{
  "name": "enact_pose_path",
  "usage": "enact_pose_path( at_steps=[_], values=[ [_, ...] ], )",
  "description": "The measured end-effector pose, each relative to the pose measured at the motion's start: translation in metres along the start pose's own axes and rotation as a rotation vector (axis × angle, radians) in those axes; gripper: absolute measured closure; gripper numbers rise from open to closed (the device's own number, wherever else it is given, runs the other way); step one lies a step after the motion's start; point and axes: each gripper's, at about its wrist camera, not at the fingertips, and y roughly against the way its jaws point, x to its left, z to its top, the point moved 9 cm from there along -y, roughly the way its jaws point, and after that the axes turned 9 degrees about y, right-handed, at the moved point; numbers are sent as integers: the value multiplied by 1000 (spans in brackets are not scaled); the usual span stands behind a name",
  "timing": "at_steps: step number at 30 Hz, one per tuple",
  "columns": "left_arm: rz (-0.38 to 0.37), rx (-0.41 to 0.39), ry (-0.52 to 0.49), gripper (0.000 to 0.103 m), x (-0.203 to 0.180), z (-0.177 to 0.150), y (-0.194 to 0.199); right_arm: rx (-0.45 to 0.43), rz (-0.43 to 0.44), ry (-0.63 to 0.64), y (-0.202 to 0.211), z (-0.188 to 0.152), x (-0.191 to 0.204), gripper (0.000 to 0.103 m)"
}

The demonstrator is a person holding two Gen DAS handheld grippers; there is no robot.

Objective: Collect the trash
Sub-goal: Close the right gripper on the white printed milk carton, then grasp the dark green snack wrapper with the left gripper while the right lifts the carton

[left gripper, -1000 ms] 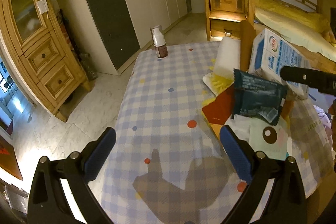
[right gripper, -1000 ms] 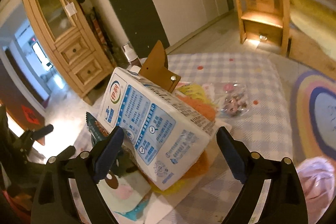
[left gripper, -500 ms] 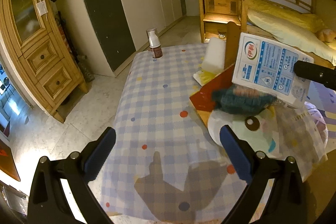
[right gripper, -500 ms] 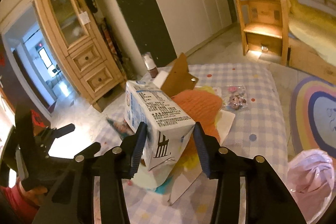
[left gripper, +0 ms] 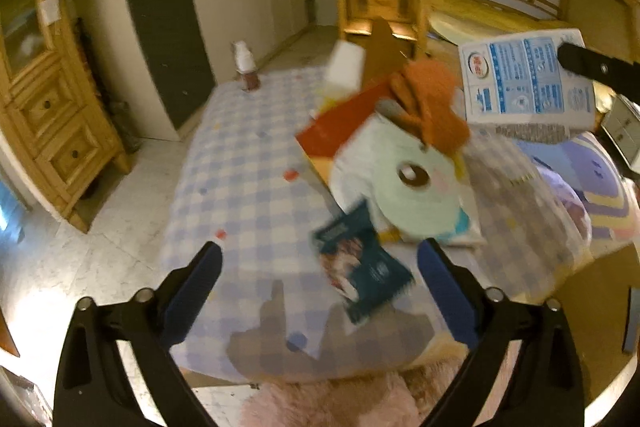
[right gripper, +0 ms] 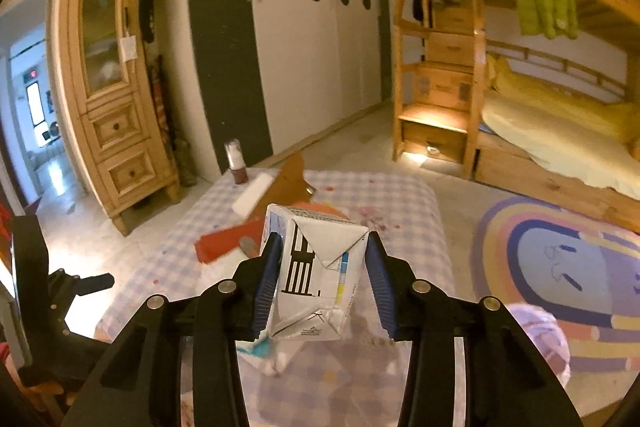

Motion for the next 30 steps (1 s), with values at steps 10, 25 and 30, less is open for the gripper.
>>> enact_pose_path(
  at_steps=[10, 25, 30],
  values=[
    [-68, 32, -7, 33, 0, -31, 5, 49, -54, -31, 6, -36, -9, 60],
    [13, 70, -130, 84, -23, -41, -35, 68, -80, -60, 16, -44, -19, 60],
    [-113, 18, -106, 103, -27, -29, -4, 53, -84, -75, 25, -43, -26, 60]
  ],
)
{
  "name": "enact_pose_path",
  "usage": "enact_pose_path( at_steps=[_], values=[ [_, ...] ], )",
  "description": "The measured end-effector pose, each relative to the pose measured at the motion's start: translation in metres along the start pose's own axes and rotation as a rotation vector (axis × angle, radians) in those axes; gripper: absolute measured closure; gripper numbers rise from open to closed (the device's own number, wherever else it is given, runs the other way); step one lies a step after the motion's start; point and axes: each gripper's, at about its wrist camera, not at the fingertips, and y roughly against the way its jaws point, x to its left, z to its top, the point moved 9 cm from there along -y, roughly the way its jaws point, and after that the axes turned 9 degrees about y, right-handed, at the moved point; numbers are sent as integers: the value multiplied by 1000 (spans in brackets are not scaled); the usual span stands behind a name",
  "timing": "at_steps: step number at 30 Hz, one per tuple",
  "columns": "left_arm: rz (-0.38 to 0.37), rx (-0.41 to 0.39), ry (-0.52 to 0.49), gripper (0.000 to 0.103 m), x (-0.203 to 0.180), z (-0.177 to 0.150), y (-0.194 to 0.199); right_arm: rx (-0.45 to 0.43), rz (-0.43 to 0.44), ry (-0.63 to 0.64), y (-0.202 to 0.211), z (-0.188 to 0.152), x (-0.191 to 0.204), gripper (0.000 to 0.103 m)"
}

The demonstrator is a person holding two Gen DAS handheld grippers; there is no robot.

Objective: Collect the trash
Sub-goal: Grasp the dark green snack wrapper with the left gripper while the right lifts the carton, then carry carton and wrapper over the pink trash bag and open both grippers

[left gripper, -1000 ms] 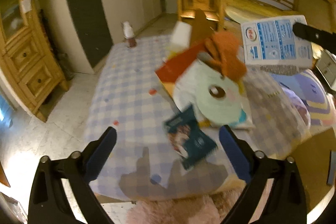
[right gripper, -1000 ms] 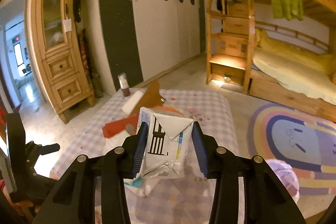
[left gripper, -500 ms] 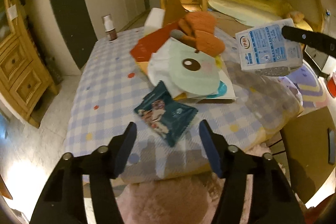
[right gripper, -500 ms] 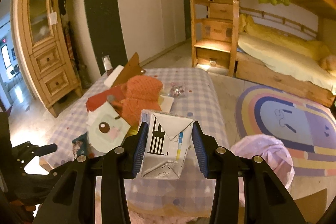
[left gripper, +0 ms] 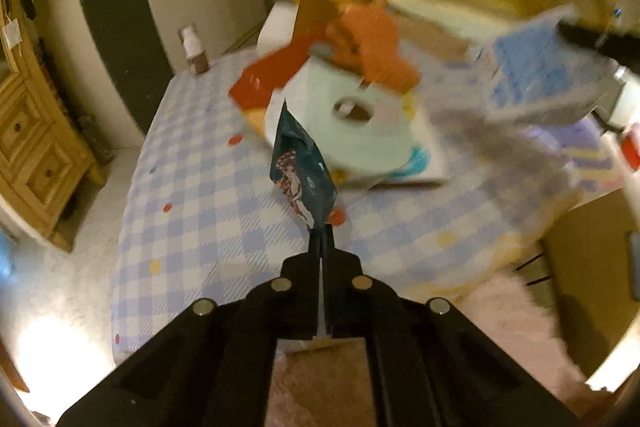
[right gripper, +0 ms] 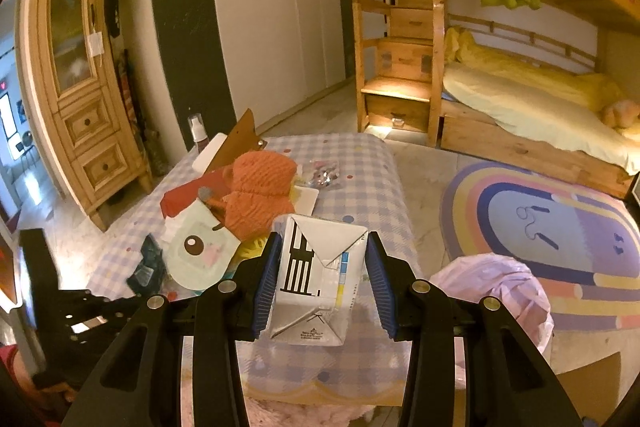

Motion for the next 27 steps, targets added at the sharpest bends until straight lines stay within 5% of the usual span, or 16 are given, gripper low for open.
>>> enact_pose_path(
  at_steps=[4, 9, 17, 27],
  values=[
    [-124, -64, -1, 103, -17, 19, 38, -19, -17, -17, 12, 1, -13, 60],
    [-193, -112, -61, 103, -57, 42, 50, -27, -80, -56, 28, -6, -45, 60],
    [-342, -113, -230, 103, -181, 60, 17, 11, -295, -150, 53, -46, -138, 60],
    [-490, -1, -356, 103, -294, 45, -46, 114, -425, -264, 36, -101, -223, 60]
  ],
)
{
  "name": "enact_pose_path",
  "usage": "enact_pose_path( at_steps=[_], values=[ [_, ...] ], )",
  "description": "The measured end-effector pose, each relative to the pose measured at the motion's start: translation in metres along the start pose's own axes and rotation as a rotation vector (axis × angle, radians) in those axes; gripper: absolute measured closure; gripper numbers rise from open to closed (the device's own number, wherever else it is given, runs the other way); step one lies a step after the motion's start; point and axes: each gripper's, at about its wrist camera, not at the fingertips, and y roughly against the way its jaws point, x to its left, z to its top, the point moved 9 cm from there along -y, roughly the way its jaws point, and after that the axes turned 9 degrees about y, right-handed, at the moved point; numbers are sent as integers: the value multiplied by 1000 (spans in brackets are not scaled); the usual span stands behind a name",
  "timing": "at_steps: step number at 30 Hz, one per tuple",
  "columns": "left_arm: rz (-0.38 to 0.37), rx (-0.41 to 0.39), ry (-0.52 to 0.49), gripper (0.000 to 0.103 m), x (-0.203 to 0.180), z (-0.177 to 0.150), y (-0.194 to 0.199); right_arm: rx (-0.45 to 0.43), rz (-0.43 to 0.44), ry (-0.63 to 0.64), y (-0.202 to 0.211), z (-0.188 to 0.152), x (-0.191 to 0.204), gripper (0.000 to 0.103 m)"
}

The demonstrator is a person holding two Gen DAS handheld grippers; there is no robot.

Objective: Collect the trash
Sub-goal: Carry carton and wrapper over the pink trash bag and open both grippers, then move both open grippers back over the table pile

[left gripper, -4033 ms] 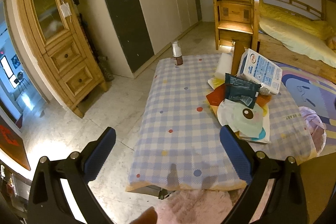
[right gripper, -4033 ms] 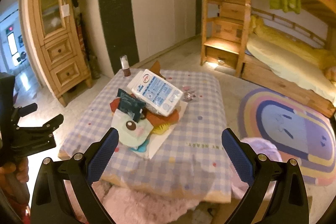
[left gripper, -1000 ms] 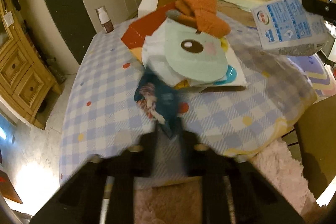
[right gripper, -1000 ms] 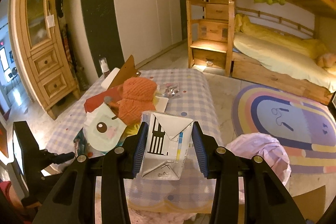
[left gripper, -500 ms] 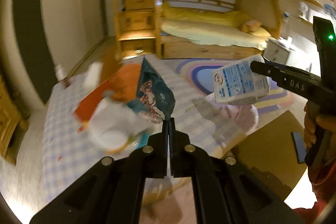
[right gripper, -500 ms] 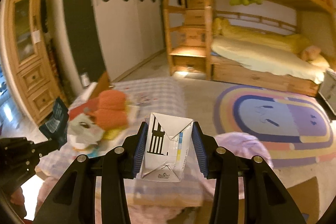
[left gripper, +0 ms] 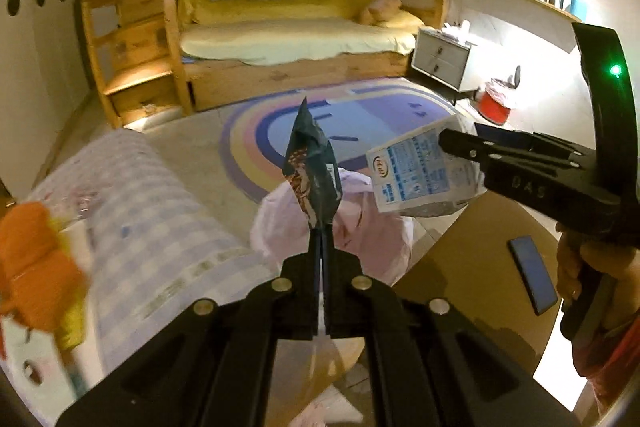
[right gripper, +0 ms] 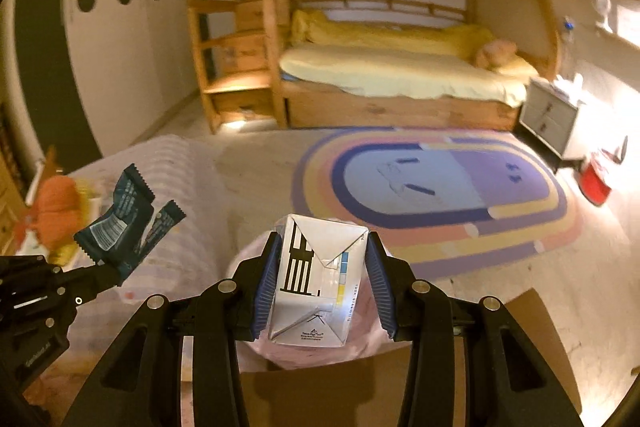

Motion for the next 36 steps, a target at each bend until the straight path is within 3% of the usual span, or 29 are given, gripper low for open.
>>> enact_pose_path(
  at_steps=[7, 8, 10, 11, 14, 21, 29, 36],
  values=[
    [5, 35, -28, 102, -7, 18, -47, 51, -23, -30, -42, 0, -21, 58],
    [9, 41, -26, 99, -6, 20, -49, 62, -18, -36, -48, 0, -23, 56],
    [25, 43, -18, 76, -3, 24, -53, 71, -12, -42, -52, 1, -23, 49],
    [29, 40, -10, 71, -2, 25, -52, 69, -21, -41, -51, 1, -24, 46],
    [32, 34, 15, 69, 6, 27, -44, 57, -21, -43, -45, 5, -24, 45],
    [117, -31, 46, 69, 35, 18, 18, 24, 63, -44, 0, 10, 2, 45],
    [219, -99, 120, 69, 75, 2, 105, -22, 220, 36, 56, 12, 93, 45],
    [407, -156, 251, 51, 140, -28, 179, -47, 342, 169, 87, 25, 161, 45]
  ],
)
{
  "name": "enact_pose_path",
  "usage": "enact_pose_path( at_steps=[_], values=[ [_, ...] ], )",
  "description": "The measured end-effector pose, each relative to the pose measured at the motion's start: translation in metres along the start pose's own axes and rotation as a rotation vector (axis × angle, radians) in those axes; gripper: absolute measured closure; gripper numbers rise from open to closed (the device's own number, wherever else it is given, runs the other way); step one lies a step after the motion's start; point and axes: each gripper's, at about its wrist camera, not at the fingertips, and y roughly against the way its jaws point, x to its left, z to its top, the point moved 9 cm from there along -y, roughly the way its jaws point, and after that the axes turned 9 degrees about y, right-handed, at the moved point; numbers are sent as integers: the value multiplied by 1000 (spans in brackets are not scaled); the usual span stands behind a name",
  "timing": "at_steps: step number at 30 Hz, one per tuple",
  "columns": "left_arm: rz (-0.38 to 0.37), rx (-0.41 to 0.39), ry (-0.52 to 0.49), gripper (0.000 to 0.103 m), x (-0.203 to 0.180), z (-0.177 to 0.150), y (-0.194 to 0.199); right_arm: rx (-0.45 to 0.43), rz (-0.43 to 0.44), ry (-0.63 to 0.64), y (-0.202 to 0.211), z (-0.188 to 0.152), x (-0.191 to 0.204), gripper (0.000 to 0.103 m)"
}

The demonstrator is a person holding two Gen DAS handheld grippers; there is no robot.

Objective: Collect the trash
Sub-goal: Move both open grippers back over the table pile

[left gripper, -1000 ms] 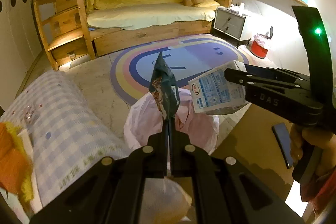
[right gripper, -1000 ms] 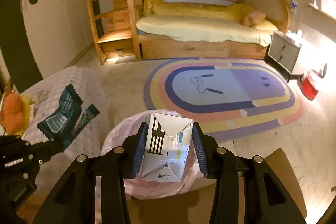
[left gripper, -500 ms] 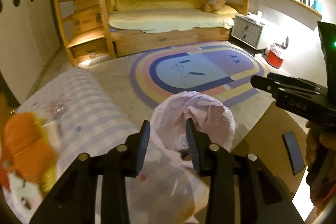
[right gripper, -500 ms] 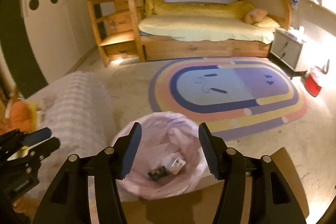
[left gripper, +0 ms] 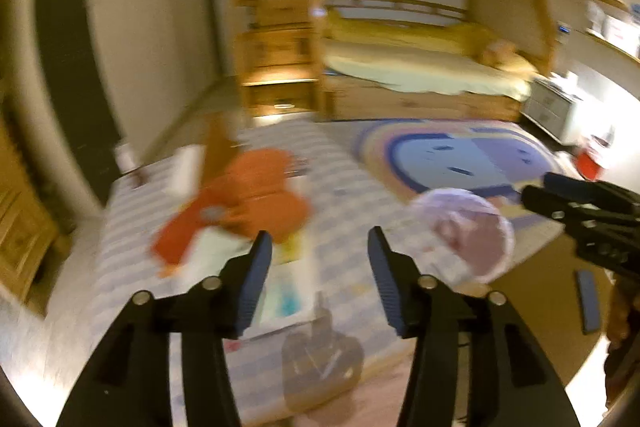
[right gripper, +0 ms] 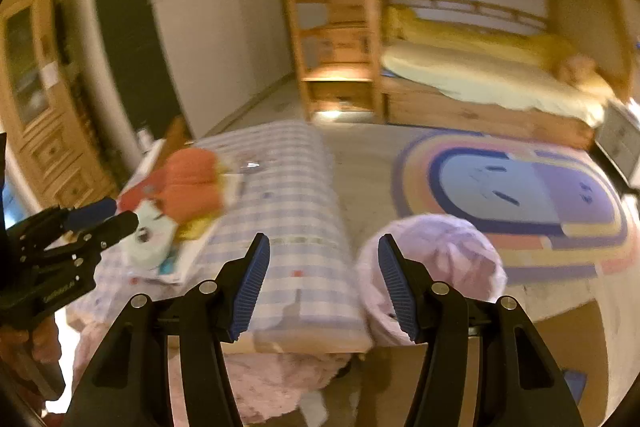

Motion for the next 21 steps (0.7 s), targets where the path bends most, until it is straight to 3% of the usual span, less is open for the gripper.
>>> enact_pose_path(
  at_steps=[2, 6, 10, 15, 21],
  values=[
    [66, -9, 56, 46, 31, -4, 9, -9, 46, 42, -1, 7, 22, 39],
    [181, -8, 145, 41, 91, -14, 22, -15, 99, 106, -8, 16, 55, 36],
    [249, -2, 211, 36, 128, -21, 30, -14, 144, 146, -19, 24, 83, 35],
    [292, 10, 248, 36, 163, -30, 27, 14, 182, 201, -51, 25, 114, 35],
    [332, 19, 257, 34, 183, -38, 13, 21, 162, 231, -92, 39, 127, 37]
  ],
)
